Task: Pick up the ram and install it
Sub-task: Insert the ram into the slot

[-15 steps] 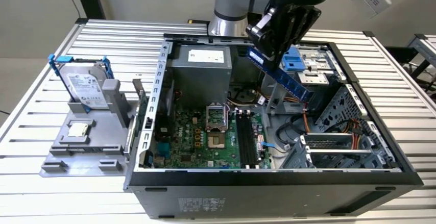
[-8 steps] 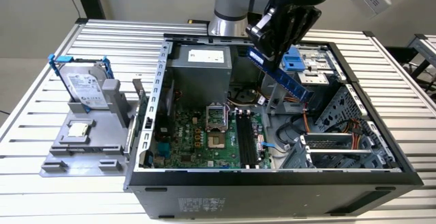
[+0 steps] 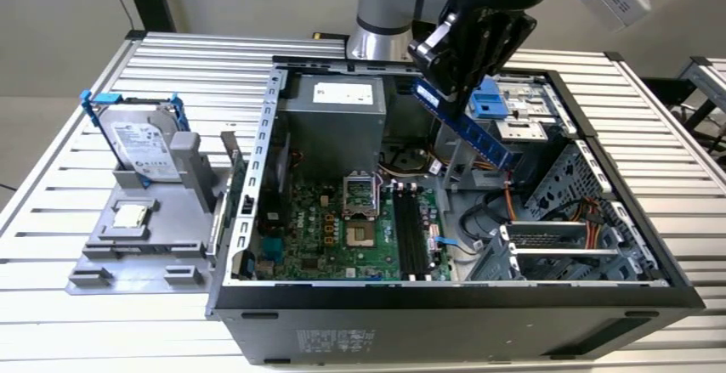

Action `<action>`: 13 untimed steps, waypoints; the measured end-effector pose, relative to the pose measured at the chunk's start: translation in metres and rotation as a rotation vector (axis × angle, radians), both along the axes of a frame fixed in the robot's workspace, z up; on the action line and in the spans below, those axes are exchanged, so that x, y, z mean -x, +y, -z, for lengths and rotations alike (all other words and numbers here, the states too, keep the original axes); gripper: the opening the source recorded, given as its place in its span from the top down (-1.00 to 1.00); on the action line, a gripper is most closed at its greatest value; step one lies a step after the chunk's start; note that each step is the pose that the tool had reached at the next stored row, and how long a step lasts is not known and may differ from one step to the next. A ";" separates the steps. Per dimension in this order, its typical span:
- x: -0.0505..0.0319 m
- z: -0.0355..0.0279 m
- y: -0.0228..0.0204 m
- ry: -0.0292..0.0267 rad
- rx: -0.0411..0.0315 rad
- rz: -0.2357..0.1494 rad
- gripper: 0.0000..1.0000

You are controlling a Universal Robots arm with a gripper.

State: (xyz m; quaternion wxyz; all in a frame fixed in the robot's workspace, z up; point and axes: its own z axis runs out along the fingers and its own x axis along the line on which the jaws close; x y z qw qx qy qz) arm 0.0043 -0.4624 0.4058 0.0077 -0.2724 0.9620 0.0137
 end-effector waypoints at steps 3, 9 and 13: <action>0.0000 0.0001 0.0000 0.0000 0.0000 0.004 1.00; 0.0000 0.0004 0.0000 0.0000 0.0009 0.007 1.00; -0.0001 0.0005 0.0000 0.0000 0.0027 0.008 1.00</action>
